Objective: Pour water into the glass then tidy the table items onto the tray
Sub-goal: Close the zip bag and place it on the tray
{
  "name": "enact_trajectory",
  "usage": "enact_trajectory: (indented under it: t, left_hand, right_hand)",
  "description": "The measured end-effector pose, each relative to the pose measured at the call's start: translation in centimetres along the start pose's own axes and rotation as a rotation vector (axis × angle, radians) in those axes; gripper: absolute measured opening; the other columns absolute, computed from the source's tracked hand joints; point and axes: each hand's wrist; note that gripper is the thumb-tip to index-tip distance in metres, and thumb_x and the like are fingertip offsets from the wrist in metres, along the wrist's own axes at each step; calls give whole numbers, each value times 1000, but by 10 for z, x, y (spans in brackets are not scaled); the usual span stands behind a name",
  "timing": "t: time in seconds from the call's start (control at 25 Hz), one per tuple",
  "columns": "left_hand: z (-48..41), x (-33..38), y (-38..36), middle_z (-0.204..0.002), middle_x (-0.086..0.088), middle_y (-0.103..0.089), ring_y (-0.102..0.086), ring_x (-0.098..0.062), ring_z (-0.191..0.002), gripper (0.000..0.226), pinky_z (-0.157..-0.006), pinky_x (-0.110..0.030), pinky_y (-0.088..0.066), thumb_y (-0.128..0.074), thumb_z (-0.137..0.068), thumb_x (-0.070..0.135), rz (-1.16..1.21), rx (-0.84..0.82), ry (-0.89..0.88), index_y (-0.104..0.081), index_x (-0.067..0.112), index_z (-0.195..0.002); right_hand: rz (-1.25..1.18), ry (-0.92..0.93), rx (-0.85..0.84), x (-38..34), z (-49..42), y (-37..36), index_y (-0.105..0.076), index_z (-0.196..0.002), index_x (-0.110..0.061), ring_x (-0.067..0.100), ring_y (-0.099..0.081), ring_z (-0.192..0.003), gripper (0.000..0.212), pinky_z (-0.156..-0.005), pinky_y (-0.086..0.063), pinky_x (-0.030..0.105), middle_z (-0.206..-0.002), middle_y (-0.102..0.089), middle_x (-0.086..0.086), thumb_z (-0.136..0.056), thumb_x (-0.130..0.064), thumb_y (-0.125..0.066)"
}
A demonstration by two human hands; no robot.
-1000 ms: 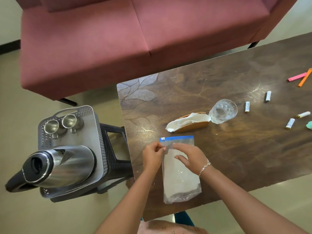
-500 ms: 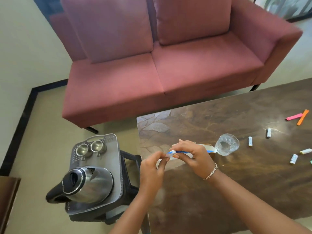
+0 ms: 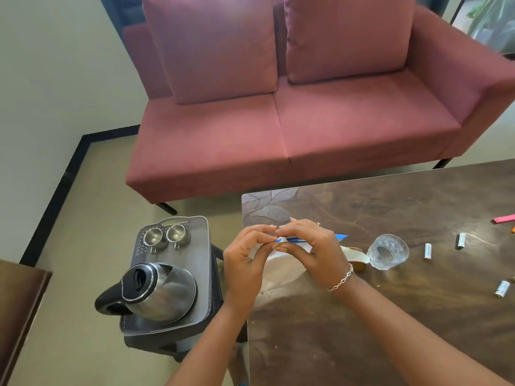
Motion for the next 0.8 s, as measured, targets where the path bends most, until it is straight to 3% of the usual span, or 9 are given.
enact_trajectory:
  t: [0.16, 0.32, 0.48, 0.6, 0.8]
  left_hand:
    - [1, 1, 4, -100, 1, -72, -68, -17, -97, 6, -83, -24, -52, -63, -79, 9, 118, -52, 48, -68, 10, -76]
    - [0, 8, 6, -101, 3, -73, -67, -17, -100, 10, -83, -23, -52, -59, -82, 8, 155, -50, 55, -60, 5, -73]
    - [-6, 16, 13, -94, 0, -74, -68, -17, -90, 10, -79, -23, -52, -53, -84, 1, 150, 46, 80, -51, -1, -75]
    - [-13, 19, 23, -88, -2, -74, -68, -20, -88, 13, -83, -26, -51, -52, -85, 1, 185, 117, 85, -49, 5, -73]
    - [-23, 21, 33, -79, 9, -73, -66, -11, -82, 25, -82, -21, -51, -51, -87, -9, 192, 191, 82, -51, 12, -74]
  right_hand:
    - [11, 46, 31, -6, -2, -2, -70, -79, -5, 13, -63, -84, 24, -87, -46, 22, -82, -72, 6, -81, -25, -57]
    - [31, 71, 34, -7, -7, 1, -69, -76, -3, 15, -65, -84, 25, -89, -46, 22, -79, -72, 7, -81, -24, -56]
    - [78, 43, 59, 6, -7, 16, -69, -75, -3, 14, -66, -85, 26, -86, -48, 23, -77, -72, 7, -80, -25, -57]
    - [124, 27, 82, 20, -2, 28, -67, -74, -3, 12, -64, -86, 27, -87, -48, 26, -77, -72, 6, -80, -26, -56]
    - [145, -11, 56, 32, -3, 44, -65, -76, -9, 22, -69, -82, 22, -89, -41, 9, -82, -72, 6, -79, -29, -56]
Point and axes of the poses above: each hand's wrist, its own z-axis away from the middle knuckle, its own y-axis out of the back of the hand, x = y × z
